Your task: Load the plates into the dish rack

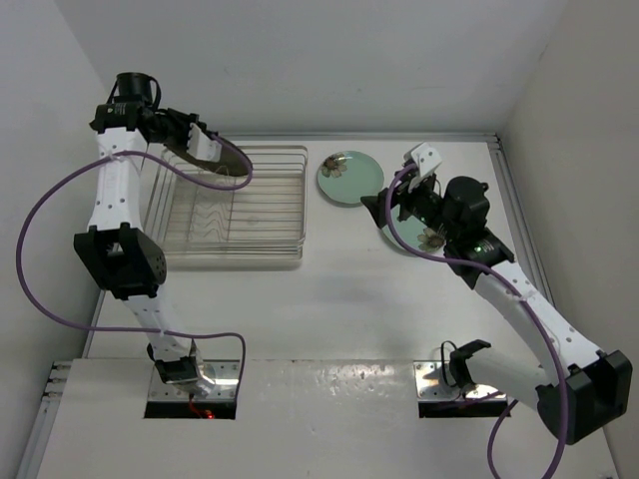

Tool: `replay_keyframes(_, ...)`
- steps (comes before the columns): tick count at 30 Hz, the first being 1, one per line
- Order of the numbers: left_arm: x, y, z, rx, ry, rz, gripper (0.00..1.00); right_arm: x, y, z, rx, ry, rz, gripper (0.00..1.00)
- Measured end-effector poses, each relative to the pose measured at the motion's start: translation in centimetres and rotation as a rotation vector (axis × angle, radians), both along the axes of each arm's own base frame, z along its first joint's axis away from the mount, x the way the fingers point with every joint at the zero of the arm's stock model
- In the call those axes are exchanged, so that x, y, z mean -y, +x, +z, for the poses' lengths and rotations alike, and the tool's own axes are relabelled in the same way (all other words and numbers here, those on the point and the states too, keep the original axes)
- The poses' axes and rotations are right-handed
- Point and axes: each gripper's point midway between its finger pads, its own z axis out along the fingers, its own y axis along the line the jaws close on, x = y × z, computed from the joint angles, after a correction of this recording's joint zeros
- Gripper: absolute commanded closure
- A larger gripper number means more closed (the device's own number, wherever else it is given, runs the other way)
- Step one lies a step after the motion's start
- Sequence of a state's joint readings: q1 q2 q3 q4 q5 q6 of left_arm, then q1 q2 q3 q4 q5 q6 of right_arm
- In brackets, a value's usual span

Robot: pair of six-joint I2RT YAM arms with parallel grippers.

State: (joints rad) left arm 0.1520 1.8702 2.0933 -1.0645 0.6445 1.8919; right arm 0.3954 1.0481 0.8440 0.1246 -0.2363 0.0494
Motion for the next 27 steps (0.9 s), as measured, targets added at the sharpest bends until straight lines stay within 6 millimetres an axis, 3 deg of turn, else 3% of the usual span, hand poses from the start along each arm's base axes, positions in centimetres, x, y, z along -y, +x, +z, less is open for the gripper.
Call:
replay_keyframes(7, -1.2, 0.7, -1.0, -0.051, -0.042, 0.117, 0.99, 0.1, -0.2, 0.5, 0.012, 0.005, -0.001, 0.01)
replay_keyframes(10, -1.9, 2.1, -2.6, -0.096, -0.106, 0.214, 0.88, 0.1, -0.2, 0.5, 0.011, 0.006, -0.001, 0.01)
replay_keyframes(13, -2.5, 4.4, -2.7, -0.077, -0.188, 0.298, 0.7, 0.1, -0.1, 0.2, -0.009, 0.015, -0.011, 0.01)
replay_keyframes(14, -2.7, 5.0, -2.6, -0.067, -0.213, 0.323, 0.52, 0.3, 0.0, -0.2, -0.033, 0.015, -0.024, 0.01)
replay_keyframes(15, -2.9, 5.6, -2.2, -0.04, -0.228, 0.34, 0.4, 0.3, 0.3, -0.5, -0.056, 0.017, -0.04, 0.01)
replay_keyframes(18, -3.5, 7.6, -0.3, 0.049, -0.308, 0.406, 0.12, 0.9, 1.8, -2.0, -0.173, 0.04, -0.126, 0.01)
replay_keyframes(19, -3.7, 8.2, 0.3, 0.076, -0.342, 0.433, 0.07, 1.3, 2.3, -2.5, -0.211, 0.049, -0.163, 0.01)
replay_keyframes(22, -4.3, 9.2, 1.6, 0.116, -0.459, 0.531, 0.01, 4.0, 3.9, -5.2, -0.372, 0.127, -0.334, 0.01)
replay_keyframes(27, -4.8, 8.7, 3.4, 0.121, -0.611, 0.657, 0.01, 13.2, 4.8, -11.3, -0.647, 0.345, -0.76, 0.01)
